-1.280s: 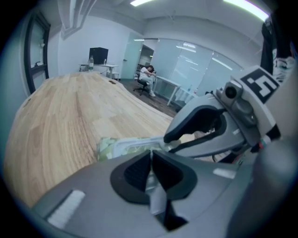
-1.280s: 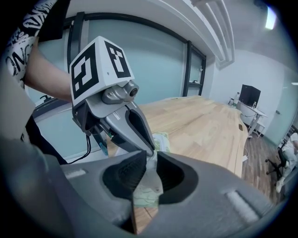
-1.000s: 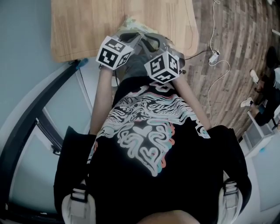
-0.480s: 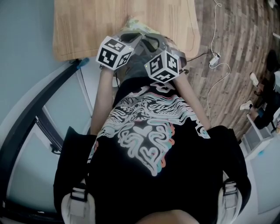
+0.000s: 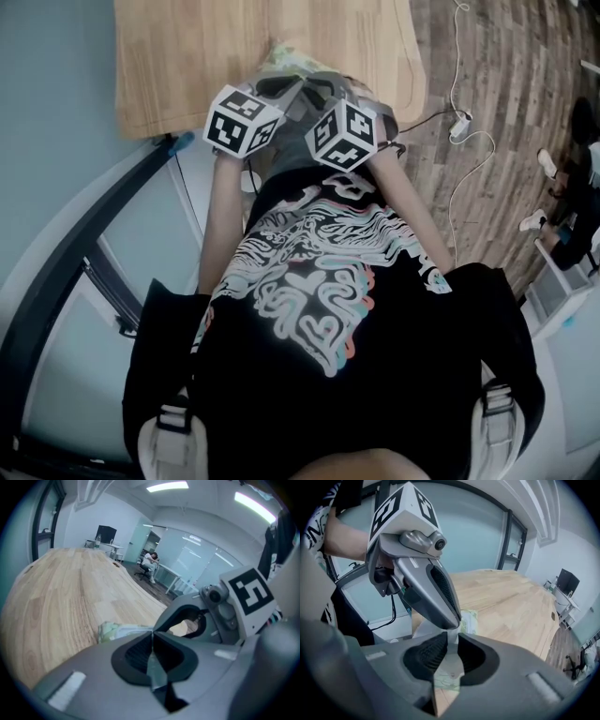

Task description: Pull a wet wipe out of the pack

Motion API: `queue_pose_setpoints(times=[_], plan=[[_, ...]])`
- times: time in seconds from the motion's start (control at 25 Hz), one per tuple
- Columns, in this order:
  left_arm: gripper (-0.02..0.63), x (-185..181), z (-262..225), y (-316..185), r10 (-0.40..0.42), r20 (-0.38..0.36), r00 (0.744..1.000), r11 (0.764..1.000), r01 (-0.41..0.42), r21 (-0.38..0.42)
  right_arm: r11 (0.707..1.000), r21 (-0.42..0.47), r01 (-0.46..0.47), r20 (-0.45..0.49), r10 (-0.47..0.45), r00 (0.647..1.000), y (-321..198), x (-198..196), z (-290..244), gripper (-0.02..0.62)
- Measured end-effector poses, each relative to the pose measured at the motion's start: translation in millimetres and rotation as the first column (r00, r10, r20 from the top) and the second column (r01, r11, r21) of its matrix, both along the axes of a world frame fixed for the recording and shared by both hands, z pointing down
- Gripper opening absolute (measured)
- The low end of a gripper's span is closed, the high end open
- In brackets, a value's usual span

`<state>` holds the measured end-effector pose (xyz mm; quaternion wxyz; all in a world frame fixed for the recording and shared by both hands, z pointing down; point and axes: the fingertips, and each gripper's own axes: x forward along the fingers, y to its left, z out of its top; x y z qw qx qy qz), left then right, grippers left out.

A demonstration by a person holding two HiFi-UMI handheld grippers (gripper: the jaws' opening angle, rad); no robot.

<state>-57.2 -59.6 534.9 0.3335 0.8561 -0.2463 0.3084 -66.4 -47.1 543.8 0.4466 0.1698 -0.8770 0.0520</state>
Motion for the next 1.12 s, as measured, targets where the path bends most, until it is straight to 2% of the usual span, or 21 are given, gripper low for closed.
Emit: queue_pose_setpoints(times=[0.24, 0.56, 1.12], plan=[[-0.003, 3, -3, 3, 0.011, -0.023, 1.0, 1.0, -0.011, -0.017, 1.0, 0.009, 0.001, -0.004, -0.001, 1.0, 1, -2, 2, 0.066], [-0.003, 1, -6, 10, 0.025, -0.02, 0.999, 1.0, -0.025, -0.017, 1.0, 0.008, -0.001, 0.004, 0.001, 1.0, 3, -4, 2, 0.029], [-0.003, -4, -15, 8, 0.012, -0.01, 1.0, 1.0, -0.012, -0.001, 1.0, 0.002, -0.002, 0.016, 0.002, 1.0, 3, -4, 0, 0.031]])
